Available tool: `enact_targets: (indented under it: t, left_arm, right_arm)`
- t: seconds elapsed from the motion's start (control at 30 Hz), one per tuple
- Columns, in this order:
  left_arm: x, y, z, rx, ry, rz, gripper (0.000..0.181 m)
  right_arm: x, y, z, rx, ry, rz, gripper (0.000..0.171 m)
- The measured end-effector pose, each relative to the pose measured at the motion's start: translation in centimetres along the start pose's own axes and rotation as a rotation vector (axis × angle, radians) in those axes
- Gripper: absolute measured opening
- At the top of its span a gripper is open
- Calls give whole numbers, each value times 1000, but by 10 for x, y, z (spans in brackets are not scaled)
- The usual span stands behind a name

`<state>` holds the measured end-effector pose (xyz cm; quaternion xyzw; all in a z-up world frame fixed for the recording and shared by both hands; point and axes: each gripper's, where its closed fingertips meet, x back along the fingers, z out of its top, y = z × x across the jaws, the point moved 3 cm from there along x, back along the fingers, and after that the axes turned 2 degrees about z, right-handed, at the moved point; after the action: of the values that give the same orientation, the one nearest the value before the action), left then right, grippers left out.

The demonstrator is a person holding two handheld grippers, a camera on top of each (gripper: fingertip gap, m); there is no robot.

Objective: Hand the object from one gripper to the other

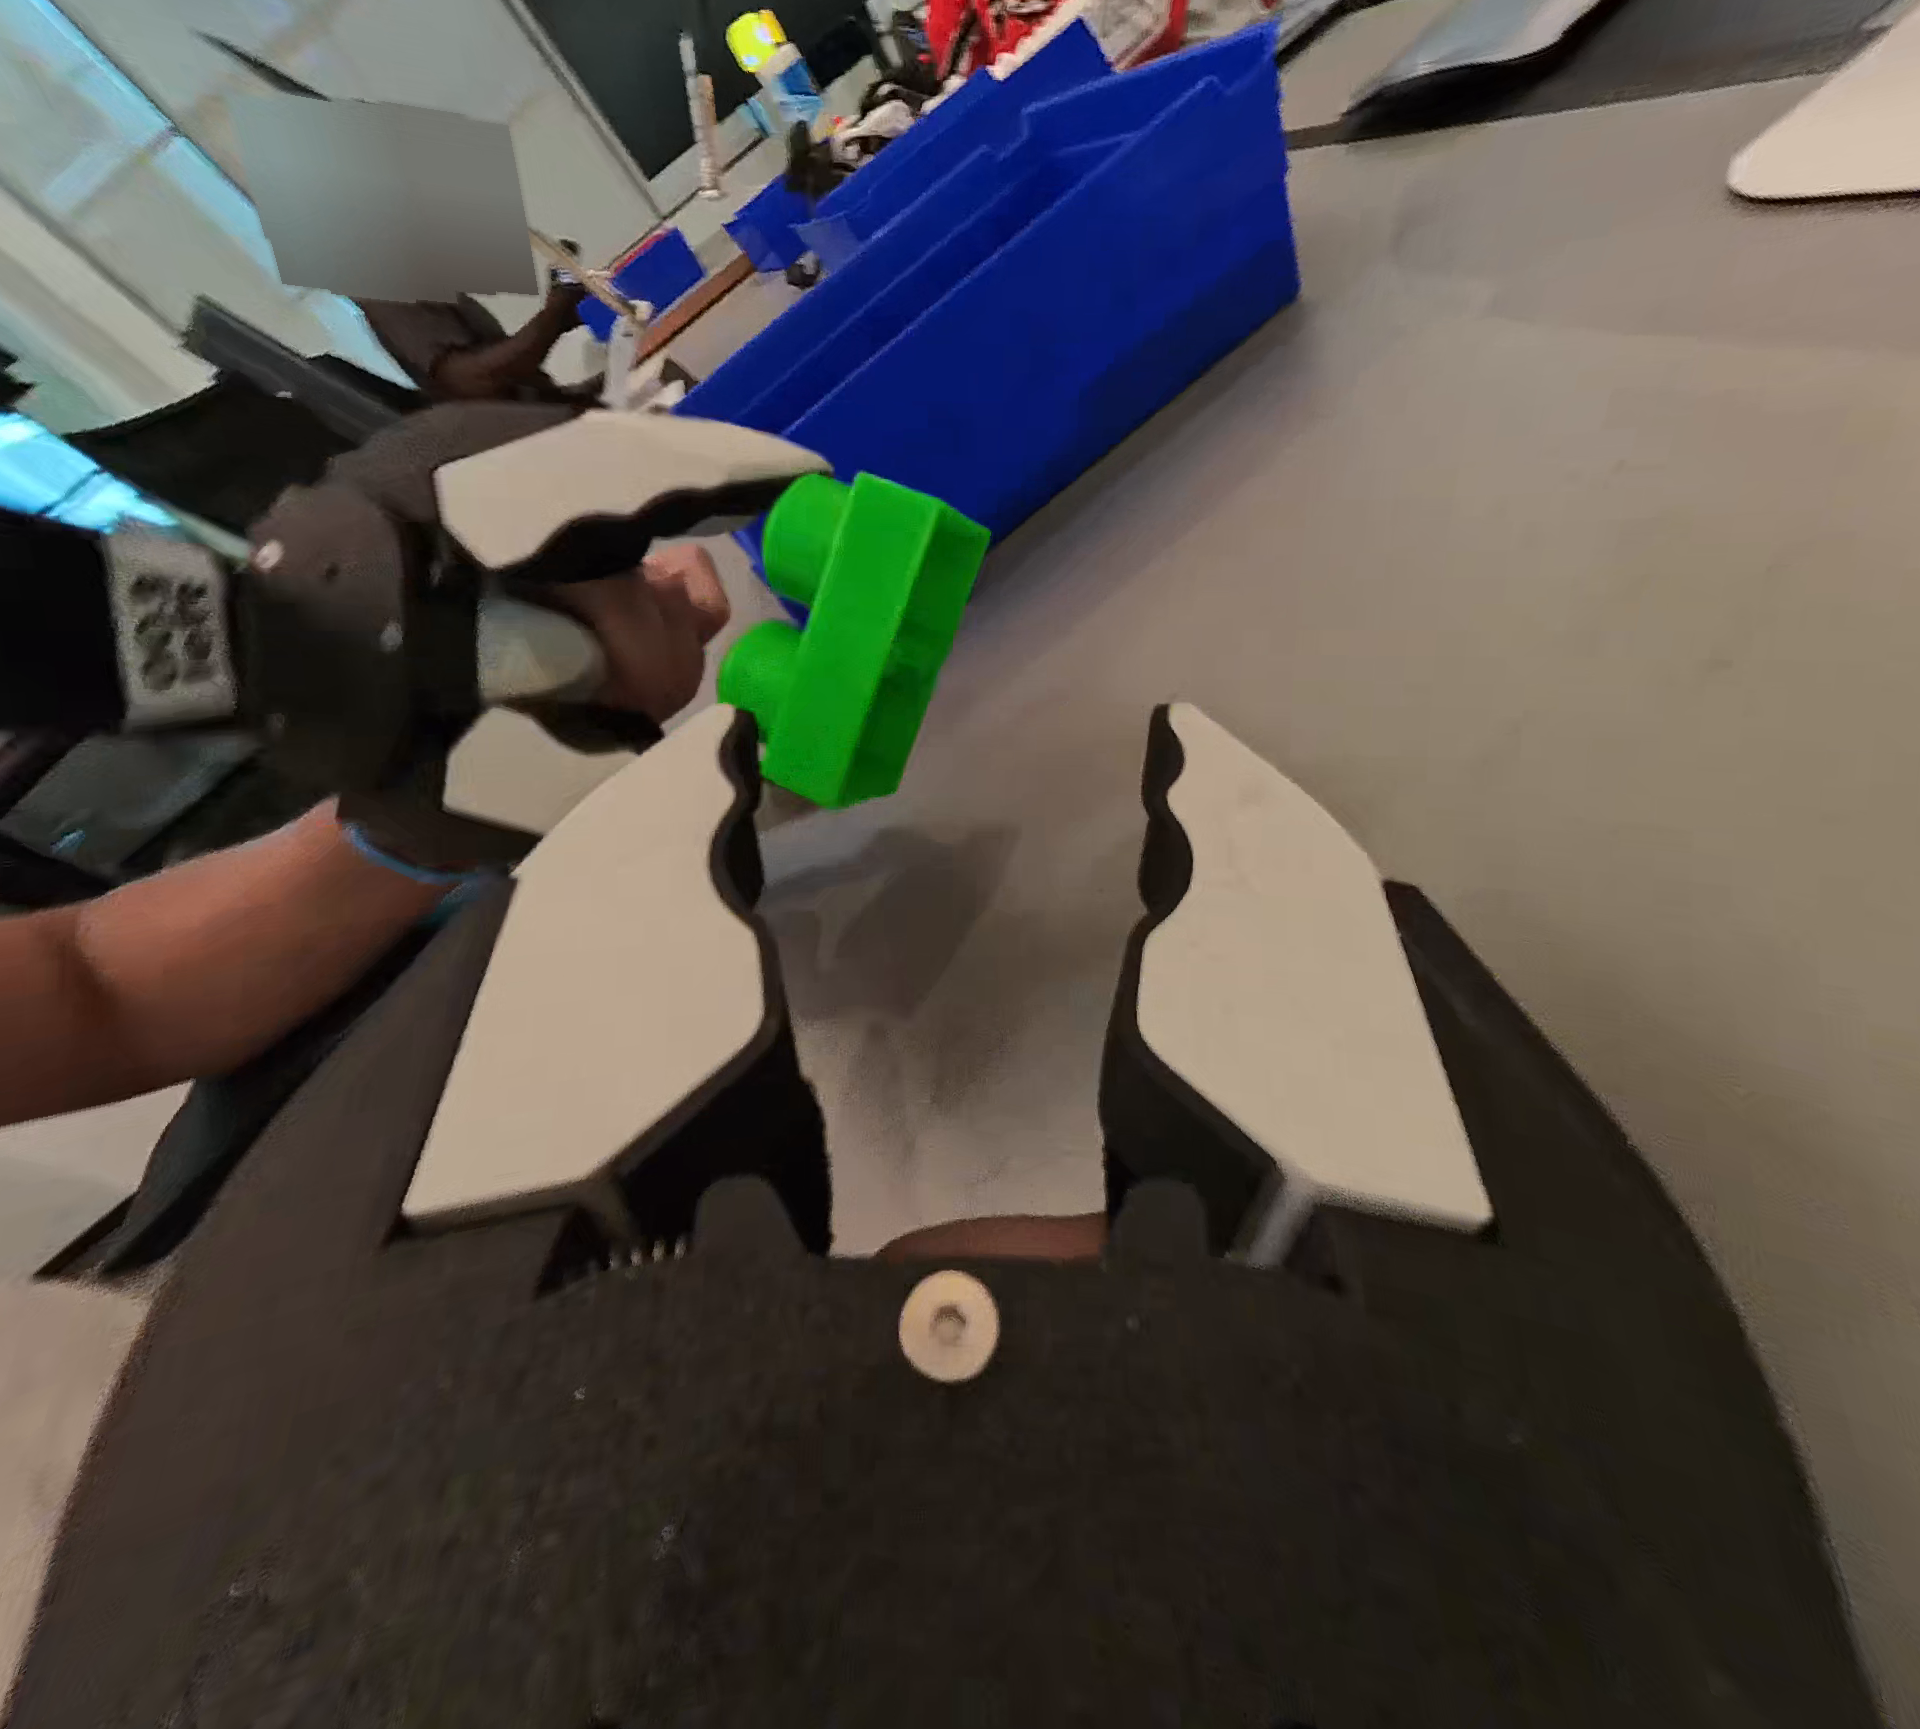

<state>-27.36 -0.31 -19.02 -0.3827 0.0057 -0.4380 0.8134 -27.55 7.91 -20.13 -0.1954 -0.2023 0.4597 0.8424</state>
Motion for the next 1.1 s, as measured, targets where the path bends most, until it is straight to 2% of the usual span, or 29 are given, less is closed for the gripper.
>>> enact_targets:
  t: [0.1,0.2,0.27,0.33,0.5,0.53,0.6,0.7,0.83,0.9,0.97,1.03,1.1]
  left_arm:
    - [-6,13,-2,-181,-43,50,65]
    - [-11,23,-1,-284,-87,82,65]
    - [-12,27,3,-309,-90,88,65]
    - [-12,28,4,-329,-111,99,65]
    - [-15,32,-1,-340,-101,130,64]
    - [-13,33,-3,-337,-100,137,60]
    - [-10,35,-6,-331,-92,110,36]
    - [-8,31,-12,-140,-104,23,38]
    - [-7,22,-4,313,-14,-163,43]
    - [-2,17,6,554,79,-287,54]
    - [6,11,15,745,182,-420,62]
    - [13,3,18,877,265,-499,65]
    - [20,-2,23,959,349,-590,68]
  right_arm:
    - [-13,-10,-3,-29,-8,-80,71]
    - [-25,-21,-17,-44,-97,-135,67]
    - [-28,-16,-30,-43,-174,-233,56]
    - [-31,-18,-37,-53,-199,-234,46]
    - [-29,-13,-40,-41,-221,-235,45]
    - [-27,-11,-39,-33,-222,-241,45]
    - [-21,-2,-36,-11,-227,-269,45]
    - [-9,13,-27,23,-209,-307,45]
    - [-6,18,-24,168,-211,-309,45]
    - [-12,4,-25,206,-198,-177,45]
    - [-15,-24,-26,181,-168,67,45]
    - [-13,-49,-28,111,-163,291,45]
    - [-10,-64,-30,84,-164,409,45]
